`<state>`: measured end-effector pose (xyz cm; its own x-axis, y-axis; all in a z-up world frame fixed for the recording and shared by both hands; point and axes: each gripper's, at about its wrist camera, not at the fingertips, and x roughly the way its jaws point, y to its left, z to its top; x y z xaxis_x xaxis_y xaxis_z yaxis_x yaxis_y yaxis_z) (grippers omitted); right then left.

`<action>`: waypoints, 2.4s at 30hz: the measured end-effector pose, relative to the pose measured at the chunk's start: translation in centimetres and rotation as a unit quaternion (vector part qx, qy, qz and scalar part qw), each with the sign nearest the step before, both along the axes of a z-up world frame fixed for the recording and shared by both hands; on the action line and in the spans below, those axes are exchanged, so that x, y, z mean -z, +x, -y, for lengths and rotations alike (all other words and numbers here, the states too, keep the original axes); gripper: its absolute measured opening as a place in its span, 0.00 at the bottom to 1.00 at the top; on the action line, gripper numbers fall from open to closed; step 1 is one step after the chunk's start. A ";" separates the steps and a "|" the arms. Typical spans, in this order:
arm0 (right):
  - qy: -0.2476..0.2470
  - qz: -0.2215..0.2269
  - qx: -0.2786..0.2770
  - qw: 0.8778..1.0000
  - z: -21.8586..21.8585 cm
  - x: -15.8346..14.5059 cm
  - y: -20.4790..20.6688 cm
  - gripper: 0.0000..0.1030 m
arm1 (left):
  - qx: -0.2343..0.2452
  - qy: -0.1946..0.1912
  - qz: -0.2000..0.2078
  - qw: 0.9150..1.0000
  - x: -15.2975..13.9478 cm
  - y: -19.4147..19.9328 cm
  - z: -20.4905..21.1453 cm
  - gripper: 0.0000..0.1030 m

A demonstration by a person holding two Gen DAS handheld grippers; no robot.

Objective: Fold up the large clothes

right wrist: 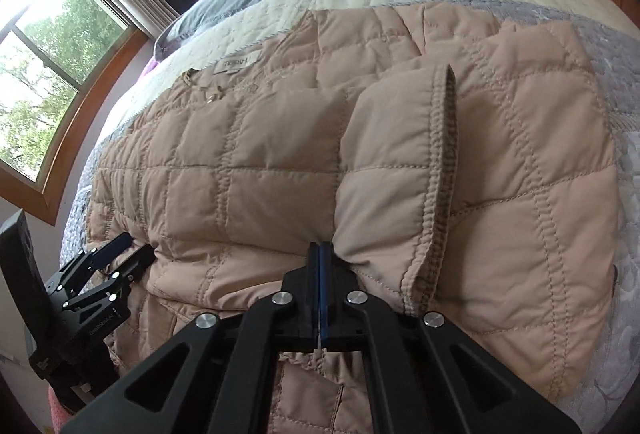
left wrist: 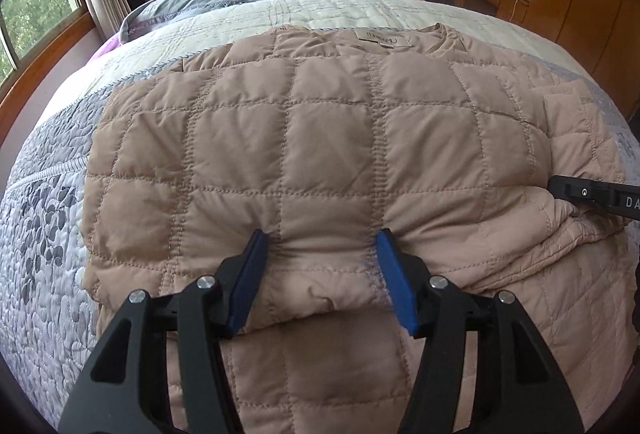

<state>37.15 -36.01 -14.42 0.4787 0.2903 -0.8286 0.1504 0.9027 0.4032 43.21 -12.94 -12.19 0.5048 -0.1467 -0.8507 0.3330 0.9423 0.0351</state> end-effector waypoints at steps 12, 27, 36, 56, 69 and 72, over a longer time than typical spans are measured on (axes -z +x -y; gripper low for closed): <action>-0.006 0.093 -0.063 0.994 1.7 -5.7 -17.5 0.37 | -0.013 -0.022 0.014 1.000 -6.2 -10.1 -14.3 0.75; 0.039 0.056 -0.022 0.997 4.7 -0.9 -34.3 0.54 | -0.079 -0.096 -0.067 0.990 -0.6 -23.8 -25.7 0.78; 0.076 0.050 -0.020 0.996 5.1 1.5 -34.5 0.52 | -0.064 -0.130 -0.090 0.985 0.6 -24.1 -24.0 0.74; 0.059 0.106 -0.056 0.991 2.9 -2.2 -37.5 0.10 | -0.045 -0.185 -0.066 0.980 -2.8 -28.6 -24.2 0.08; 0.061 0.069 -0.045 0.995 2.3 2.6 -40.3 0.10 | -0.048 -0.150 -0.087 0.984 1.2 -31.4 -24.8 0.08; 0.078 0.075 -0.039 0.993 2.9 2.9 -40.4 0.10 | -0.048 -0.152 -0.083 0.984 1.2 -31.6 -24.8 0.08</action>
<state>-3.24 -38.88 -17.28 0.5651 0.4505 -0.6912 0.0098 0.8341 0.5516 11.64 11.90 -13.36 0.3870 -0.3651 -0.8467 0.2188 0.9284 -0.3003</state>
